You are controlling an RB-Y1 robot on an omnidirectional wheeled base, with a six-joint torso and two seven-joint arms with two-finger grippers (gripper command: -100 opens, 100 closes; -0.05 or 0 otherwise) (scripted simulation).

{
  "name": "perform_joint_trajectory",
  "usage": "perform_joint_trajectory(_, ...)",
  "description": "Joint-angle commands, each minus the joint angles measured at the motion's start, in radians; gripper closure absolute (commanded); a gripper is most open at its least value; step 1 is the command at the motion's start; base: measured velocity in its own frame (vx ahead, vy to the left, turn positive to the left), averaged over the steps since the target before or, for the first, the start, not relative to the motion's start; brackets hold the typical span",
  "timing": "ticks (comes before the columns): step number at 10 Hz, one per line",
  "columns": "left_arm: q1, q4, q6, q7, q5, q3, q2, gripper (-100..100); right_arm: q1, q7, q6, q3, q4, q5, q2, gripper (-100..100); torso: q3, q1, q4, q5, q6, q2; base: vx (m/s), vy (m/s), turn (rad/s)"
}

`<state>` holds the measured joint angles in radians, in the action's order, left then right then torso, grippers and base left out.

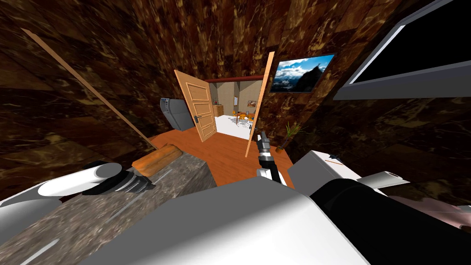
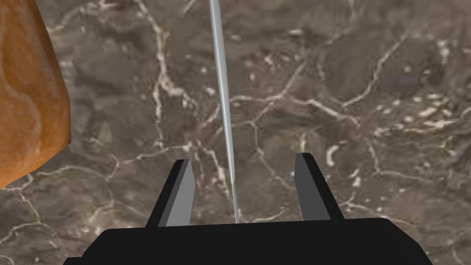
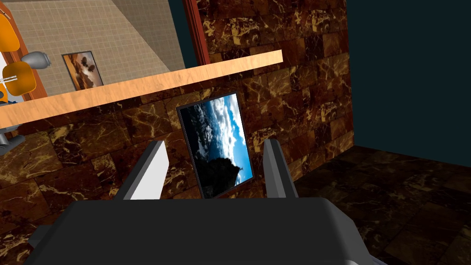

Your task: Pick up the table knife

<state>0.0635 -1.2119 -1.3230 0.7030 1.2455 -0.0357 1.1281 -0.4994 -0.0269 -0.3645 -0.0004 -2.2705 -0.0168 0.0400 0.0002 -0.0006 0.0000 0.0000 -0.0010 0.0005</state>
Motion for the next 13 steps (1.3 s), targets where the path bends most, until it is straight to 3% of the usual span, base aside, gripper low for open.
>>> perform_joint_trajectory(1, 0.0, 0.0, 0.0, 0.0, 0.0, 0.0, 0.0, 100, 0.0, 0.0, 0.0, 0.0, 0.0, 0.0, 0.0, 0, 0.0, 0.0, 0.0, 0.0, 0.0, 0.0, 0.0, 0.0, 0.0)
perform_joint_trajectory(4, 0.0, 0.0, 0.0, 0.0, 0.0, 0.0, 0.0, 100, 0.0, 0.0, 0.0, 0.0, 0.0, 0.0, 0.0, 0, 0.0, 0.0, 0.0, 0.0, 0.0, 0.0, 0.0, 0.0, 0.0)
perform_joint_trajectory(5, 0.0, 0.0, 0.0, 0.0, 0.0, 0.0, 0.0, 0, 0.0, 0.0, 0.0, 0.0, 0.0, 0.0, 0.0, 0, 0.0, 0.0, 0.0, 0.0, 0.0, 0.0, 0.0, 0.0, 0.0)
perform_joint_trajectory(6, -0.004, 0.004, -0.028, 0.017, 0.021, -0.001, 0.023, -100, 0.0, 0.0, 0.0, 0.0, 0.0, 0.0, 0.0, 0, 0.0, 0.0, 0.0, 0.0, 0.0, 0.0, 0.034, -0.005, -0.13)
perform_joint_trajectory(8, -0.008, 0.009, -0.056, 0.035, 0.041, -0.002, 0.045, -100, 0.0, 0.0, 0.0, 0.0, 0.0, 0.0, 0.0, 0, -0.001, 0.0, 0.0, 0.0, 0.0, -0.002, 0.024, -0.001, -0.084)
perform_joint_trajectory(9, -0.006, 0.002, -0.046, 0.031, 0.034, -0.001, 0.039, -100, 0.0, 0.0, 0.0, 0.0, 0.0, 0.0, 0.0, 0, -0.001, 0.0, 0.0, 0.0, 0.0, -0.001, 0.0, 0.002, -0.01)
perform_joint_trajectory(10, -0.006, 0.002, -0.05, 0.034, 0.035, -0.001, 0.041, 0, 0.0, 0.0, 0.0, 0.0, 0.0, 0.0, 0.0, 0, 0.0, 0.0, 0.0, 0.0, 0.0, 0.0, 0.0, 0.0, 0.0)
perform_joint_trajectory(11, -0.009, 0.026, -0.026, 0.018, 0.013, -0.005, 0.009, -100, 0.0, 0.0, 0.0, 0.0, 0.0, 0.0, 0.0, 0, 0.0, 0.0, 0.0, 0.0, 0.0, 0.0, 0.005, 0.0, -0.021)
perform_joint_trajectory(12, -0.012, 0.042, -0.01, 0.008, -0.002, -0.008, -0.011, -100, 0.0, 0.0, 0.0, 0.0, 0.0, 0.0, 0.0, 0, 0.0, 0.0, 0.0, 0.0, 0.0, 0.0, 0.005, -0.001, -0.01)
perform_joint_trajectory(13, 0.003, 0.043, -0.024, 0.013, 0.004, -0.012, -0.001, -100, 0.0, 0.0, 0.0, 0.0, 0.0, 0.0, 0.0, 0, 0.0, 0.0, 0.0, 0.0, 0.0, 0.0, 0.0, 0.0, 0.0)
